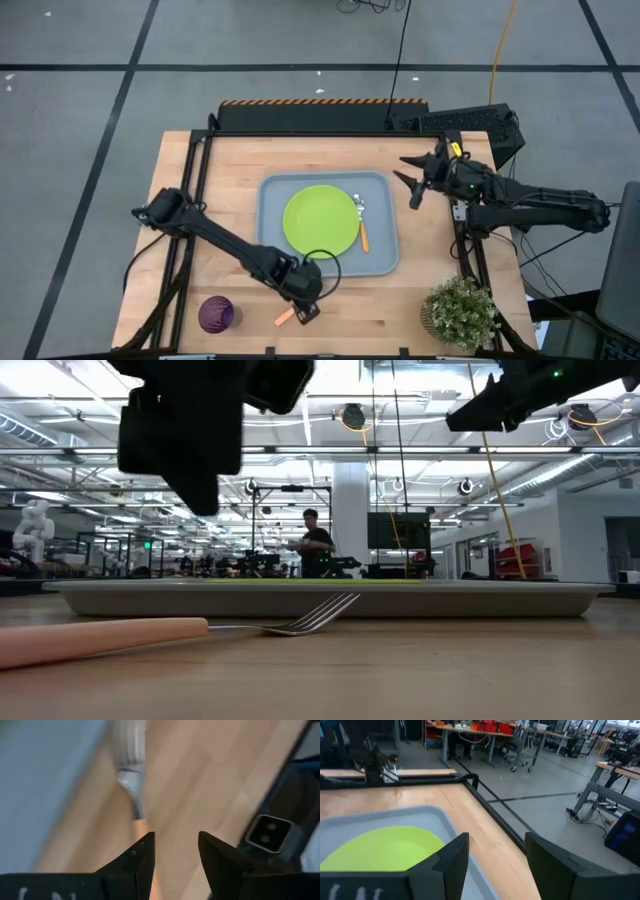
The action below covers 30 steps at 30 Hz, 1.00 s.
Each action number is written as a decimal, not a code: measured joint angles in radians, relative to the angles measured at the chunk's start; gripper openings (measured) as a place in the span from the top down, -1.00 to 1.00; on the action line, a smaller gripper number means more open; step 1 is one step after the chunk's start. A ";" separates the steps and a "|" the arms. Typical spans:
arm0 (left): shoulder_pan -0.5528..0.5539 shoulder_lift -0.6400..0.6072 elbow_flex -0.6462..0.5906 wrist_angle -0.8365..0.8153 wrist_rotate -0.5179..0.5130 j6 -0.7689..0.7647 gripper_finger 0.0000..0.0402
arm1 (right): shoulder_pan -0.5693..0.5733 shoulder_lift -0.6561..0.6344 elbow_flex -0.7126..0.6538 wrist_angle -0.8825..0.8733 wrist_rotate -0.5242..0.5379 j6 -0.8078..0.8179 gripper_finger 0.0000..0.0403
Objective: Pick and place plate/cup/fork/spoon on tray
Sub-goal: Put the light orange fork on the gray serving tray to the right of the yellow spoon
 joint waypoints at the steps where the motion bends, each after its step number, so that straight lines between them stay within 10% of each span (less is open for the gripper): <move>1: -0.004 0.011 0.000 0.013 0.016 -0.003 0.24 | 0.000 0.000 0.000 -0.001 0.000 0.000 0.08; 23: -0.021 0.140 0.004 -0.059 0.031 0.002 0.26 | 0.000 0.000 0.000 -0.016 -0.001 -0.005 0.08; 30: -0.016 0.134 0.000 -0.062 0.007 0.038 0.75 | 0.000 0.000 0.000 -0.053 -0.001 -0.005 0.08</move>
